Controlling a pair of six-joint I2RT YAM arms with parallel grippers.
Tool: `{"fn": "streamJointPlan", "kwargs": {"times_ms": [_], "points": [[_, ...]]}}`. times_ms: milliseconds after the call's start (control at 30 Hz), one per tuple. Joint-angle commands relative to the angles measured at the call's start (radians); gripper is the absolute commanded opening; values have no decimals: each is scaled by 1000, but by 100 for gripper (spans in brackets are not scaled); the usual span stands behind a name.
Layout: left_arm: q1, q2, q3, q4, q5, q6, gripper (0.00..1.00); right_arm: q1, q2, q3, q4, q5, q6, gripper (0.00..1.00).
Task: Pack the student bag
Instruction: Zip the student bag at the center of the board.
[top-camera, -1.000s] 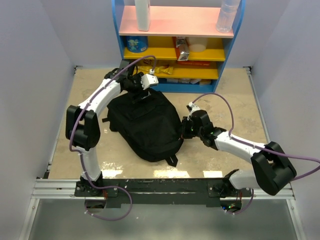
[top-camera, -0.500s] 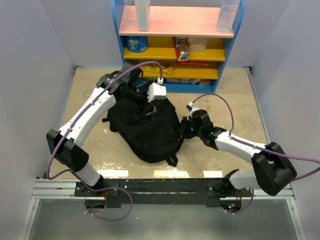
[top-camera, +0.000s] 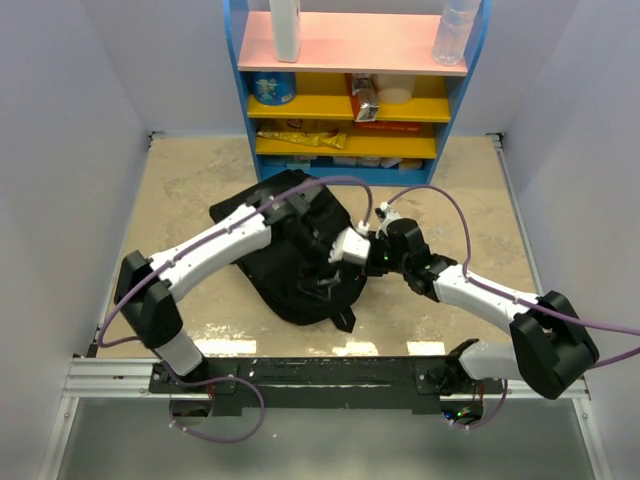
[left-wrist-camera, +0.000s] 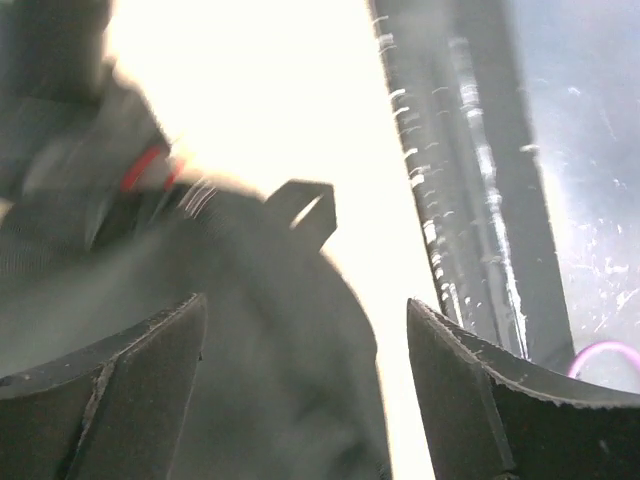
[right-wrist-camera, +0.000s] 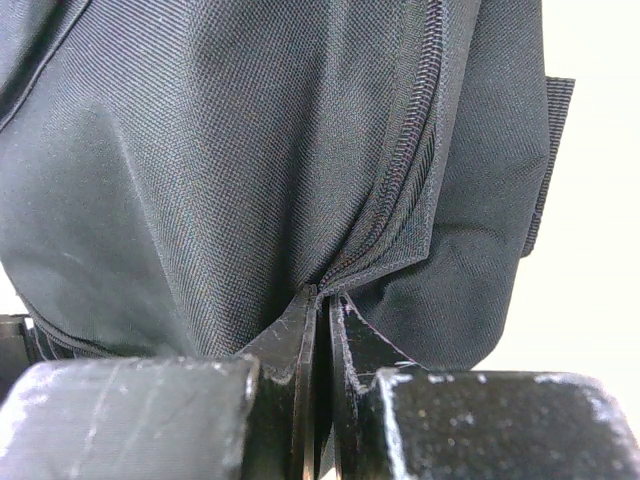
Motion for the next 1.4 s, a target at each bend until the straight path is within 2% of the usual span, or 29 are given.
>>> {"fn": "streamJointPlan", "kwargs": {"times_ms": [0,167,400,500,700,833,1000,1100,1167,1367], "points": [[-127,-93,-4,133,-121,60,83,8,-17,5,88,-78,14,0],[-161,-24,61,155,-242,71,79,8,-28,-1,80,-75,-1,0],[-170,19,16,221,-381,48,74,9,-42,-4,80,-86,-15,0],[-184,34,12,224,-428,43,69,8,-42,-4,80,-88,-20,0],[-192,57,27,224,-442,34,49,9,-45,-13,80,-86,-21,0],[-201,83,44,183,-436,31,30,8,-43,-13,79,-80,-21,0],[-202,88,32,156,-430,31,24,9,-46,-7,70,-75,-23,0],[-203,83,24,169,-428,20,12,9,-49,-7,67,-71,-23,0],[-204,83,25,167,-430,17,0,8,-51,-7,62,-66,-24,0],[-207,24,-11,152,-441,11,0,6,-48,6,25,-33,-29,0]]}}
